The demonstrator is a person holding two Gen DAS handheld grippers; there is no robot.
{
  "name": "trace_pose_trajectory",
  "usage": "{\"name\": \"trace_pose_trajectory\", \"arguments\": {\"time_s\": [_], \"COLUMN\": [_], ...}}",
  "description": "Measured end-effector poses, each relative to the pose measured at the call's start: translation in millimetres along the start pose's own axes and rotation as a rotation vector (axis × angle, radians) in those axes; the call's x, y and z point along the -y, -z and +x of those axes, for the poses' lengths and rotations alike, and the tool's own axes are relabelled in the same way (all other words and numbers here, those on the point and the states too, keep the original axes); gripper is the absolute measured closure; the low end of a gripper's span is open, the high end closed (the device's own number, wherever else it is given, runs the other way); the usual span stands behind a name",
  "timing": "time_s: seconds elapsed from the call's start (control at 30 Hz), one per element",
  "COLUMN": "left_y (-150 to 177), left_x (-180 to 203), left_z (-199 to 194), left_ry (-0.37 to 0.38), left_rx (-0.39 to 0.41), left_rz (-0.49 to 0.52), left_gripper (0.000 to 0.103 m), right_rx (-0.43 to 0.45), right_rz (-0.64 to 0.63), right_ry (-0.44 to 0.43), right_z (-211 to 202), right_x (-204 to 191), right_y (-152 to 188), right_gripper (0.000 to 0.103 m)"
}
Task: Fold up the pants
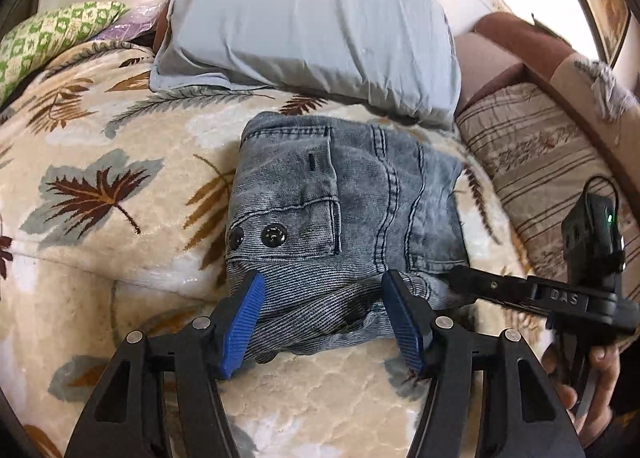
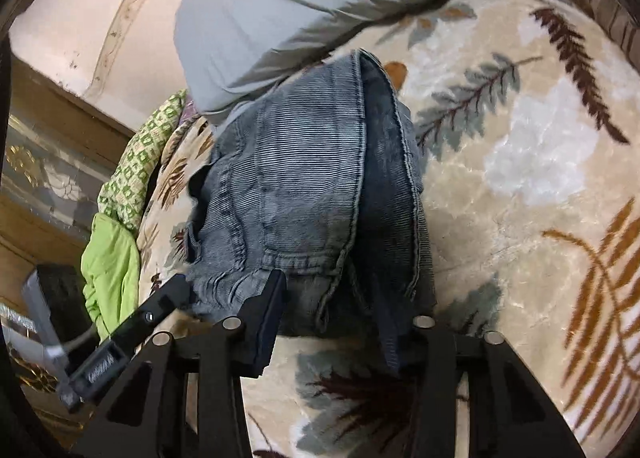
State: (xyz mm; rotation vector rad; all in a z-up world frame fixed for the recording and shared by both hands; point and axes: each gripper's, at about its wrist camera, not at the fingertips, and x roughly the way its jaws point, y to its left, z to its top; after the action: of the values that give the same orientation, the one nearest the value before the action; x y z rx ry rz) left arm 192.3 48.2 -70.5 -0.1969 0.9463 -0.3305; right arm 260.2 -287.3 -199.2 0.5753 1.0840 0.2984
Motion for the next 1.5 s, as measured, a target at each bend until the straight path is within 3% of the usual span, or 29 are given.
{"name": "trace_pose_trajectory", "arguments": {"time_s": [0.03,0.1,0.27,0.4,0.47,0.53,0.57,0.67,0.7,0.8,1.0,1.33,1.5], "left_y": [1,3,6,10,11,9,7,2,1,1,-3,-56,-50], "left_x": [9,31,42,45,48,48,46,33,26,6,-28,-47,-65], "left_z": [7,16,17,25,24,16,10,-2,-7,-19,-18,42,84], "left_ry": [-0.006,0.009,0.026,0.012,-0.015,0.001,0.03,0.104,0.126,0.153,0.126,0.181,0.216], "left_rx": [-0.003,-0.002,-0.017,-0.035,-0.032,-0.031,-0.025,-0.031,-0.031,-0.02,-0.047,-0.132,-0.173], "left_rz": [0.014,0.043,0.068,0.096,0.117,0.102,0.076,-0.009,-0.046,-0.136,-0.274,-0.388,-0.439], "left_gripper": [0.044,0.044,0.044,0.044,0.044,0.044,0.044,0.042,0.042,0.04,0.039,0.039,0.039], "right_rx": [-0.012,-0.012,0.066,0.017,0.002,0.018,0.032,0.111,0.137,0.146,0.077,0.075,0.052], "right_rz": [-0.014,-0.005,-0.049,-0.059,-0.045,-0.055,-0.051,-0.037,-0.031,-0.018,0.097,0.07,0.094], "right_ry": [0.004,0.02,0.047,0.166,0.166,0.146,0.123,0.071,0.063,0.043,-0.001,-0.013,-0.055], "right_z": [4,0,-32,4,13,2,-8,-40,-50,-61,-48,-34,-10], "right_x": [0,-1,-13,2,6,0,-2,-4,-3,2,29,29,45], "right_y": [-1,-1,-1,3,7,5,5,6,7,10,9,-54,-57], "right_gripper": [0.094,0.095,0.096,0.097,0.096,0.09,0.082,0.036,0.033,0.031,0.026,0.018,0.018]}}
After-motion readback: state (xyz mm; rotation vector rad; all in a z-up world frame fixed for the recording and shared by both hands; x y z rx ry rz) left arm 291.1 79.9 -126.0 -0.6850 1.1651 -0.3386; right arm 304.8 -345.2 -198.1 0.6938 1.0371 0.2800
